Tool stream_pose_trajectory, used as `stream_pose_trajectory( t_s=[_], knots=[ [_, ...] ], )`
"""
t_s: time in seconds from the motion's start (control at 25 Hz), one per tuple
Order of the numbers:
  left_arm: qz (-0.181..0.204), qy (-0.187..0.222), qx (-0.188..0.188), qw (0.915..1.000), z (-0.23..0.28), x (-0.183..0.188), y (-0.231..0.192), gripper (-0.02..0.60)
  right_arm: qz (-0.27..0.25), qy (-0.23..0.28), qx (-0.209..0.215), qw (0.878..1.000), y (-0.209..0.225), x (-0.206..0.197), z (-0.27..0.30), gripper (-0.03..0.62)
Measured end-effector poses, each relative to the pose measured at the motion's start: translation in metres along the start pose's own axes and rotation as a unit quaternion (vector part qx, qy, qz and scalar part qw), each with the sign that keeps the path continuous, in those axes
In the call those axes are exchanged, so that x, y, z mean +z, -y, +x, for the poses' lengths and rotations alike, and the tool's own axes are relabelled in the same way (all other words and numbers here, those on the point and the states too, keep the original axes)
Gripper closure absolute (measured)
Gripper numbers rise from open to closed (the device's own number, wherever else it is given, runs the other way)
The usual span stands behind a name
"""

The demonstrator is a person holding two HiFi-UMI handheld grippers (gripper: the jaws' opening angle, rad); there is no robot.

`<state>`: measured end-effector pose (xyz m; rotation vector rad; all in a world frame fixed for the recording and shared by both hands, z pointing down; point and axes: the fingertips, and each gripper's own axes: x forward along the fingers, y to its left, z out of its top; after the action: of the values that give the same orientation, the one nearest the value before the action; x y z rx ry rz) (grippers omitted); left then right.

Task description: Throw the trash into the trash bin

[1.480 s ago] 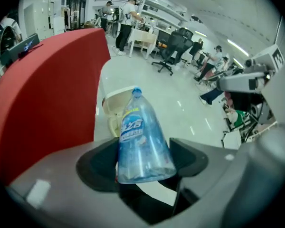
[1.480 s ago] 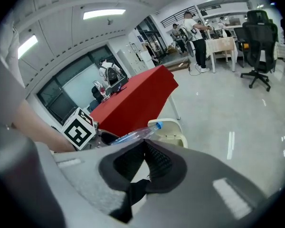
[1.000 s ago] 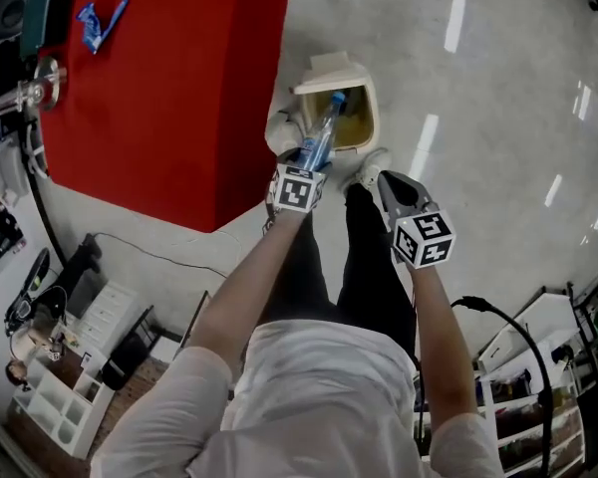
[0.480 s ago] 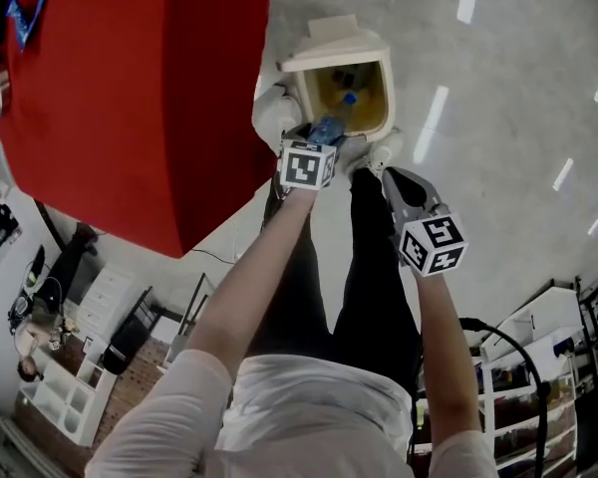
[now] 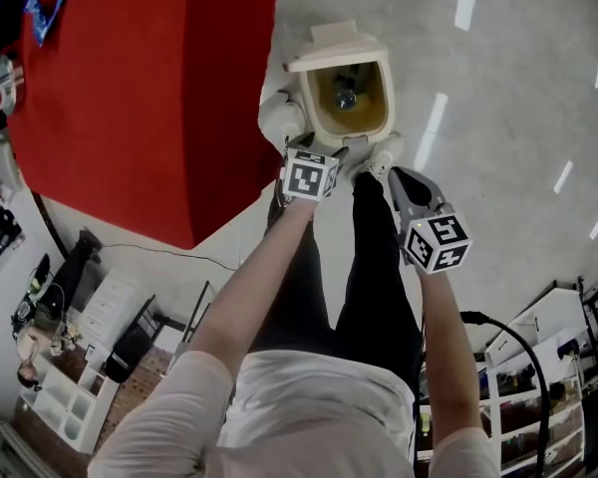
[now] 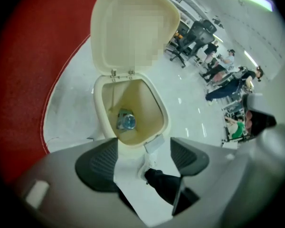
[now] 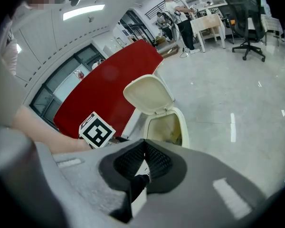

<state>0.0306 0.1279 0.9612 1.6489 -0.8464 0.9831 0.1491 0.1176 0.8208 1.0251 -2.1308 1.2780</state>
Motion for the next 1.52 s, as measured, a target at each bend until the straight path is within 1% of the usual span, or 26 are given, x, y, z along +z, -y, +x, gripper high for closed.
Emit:
stream_pose_trajectory(
  t_s=[0.16,0.32,0.44,0.56,0.68,0.8,0.92,1.04,1.16,1.24,1.32,1.4,1.52],
  knots=[
    [0.005,0.012,-0.002,0.9999,-0.031,0.002,0.011,0.238,-0.011,0.007,0.002,1.0,-0.021,0.01,-0.011,0.592],
    [0.008,0.025,-0.015,0.9996,-0.083,0.002,0.034,0.292,-0.02,0.008,0.004,1.0,-0.049,0.018,-0.038,0.592],
    [0.017,0.045,-0.021,0.9986,-0.123,0.021,0.048,0.319,-0.035,0.023,0.0,0.999,-0.064,0.039,-0.058,0.592],
    [0.018,0.055,-0.029,0.9979,-0.165,0.033,0.06,0.342,-0.05,0.033,-0.002,0.998,-0.083,0.061,-0.078,0.592],
    [0.026,0.065,-0.03,0.9971,-0.204,0.041,0.072,0.383,-0.072,0.033,0.0,0.997,-0.101,0.08,-0.094,0.592],
    [0.043,0.075,-0.034,0.9957,-0.237,0.048,0.085,0.427,-0.092,0.035,0.002,0.995,-0.117,0.097,-0.109,0.592],
    [0.061,0.079,-0.048,0.9938,-0.261,0.05,0.099,0.479,-0.103,0.041,0.002,0.994,-0.129,0.11,-0.124,0.592],
    [0.077,0.082,-0.052,0.9923,-0.277,0.05,0.105,0.54,-0.108,0.046,-0.001,0.993,-0.136,0.117,-0.134,0.592],
    [0.088,0.085,-0.058,0.9908,-0.293,0.052,0.111,0.551,-0.11,0.051,-0.004,0.993,-0.143,0.122,-0.145,0.592],
    [0.096,0.088,-0.064,0.9894,-0.305,0.053,0.116,0.574,-0.111,0.053,-0.005,0.992,-0.148,0.124,-0.153,0.592],
    [0.111,0.092,-0.065,0.9875,-0.317,0.056,0.12,0.575,-0.111,0.056,-0.003,0.992,-0.154,0.126,-0.161,0.592],
    [0.124,0.1,-0.065,0.9852,-0.33,0.061,0.124,0.575,-0.113,0.059,-0.002,0.992,-0.16,0.13,-0.17,0.592],
    [0.131,0.12,-0.071,0.9815,-0.354,0.07,0.13,0.575,-0.117,0.065,-0.003,0.991,-0.168,0.135,-0.183,0.592]
  ],
)
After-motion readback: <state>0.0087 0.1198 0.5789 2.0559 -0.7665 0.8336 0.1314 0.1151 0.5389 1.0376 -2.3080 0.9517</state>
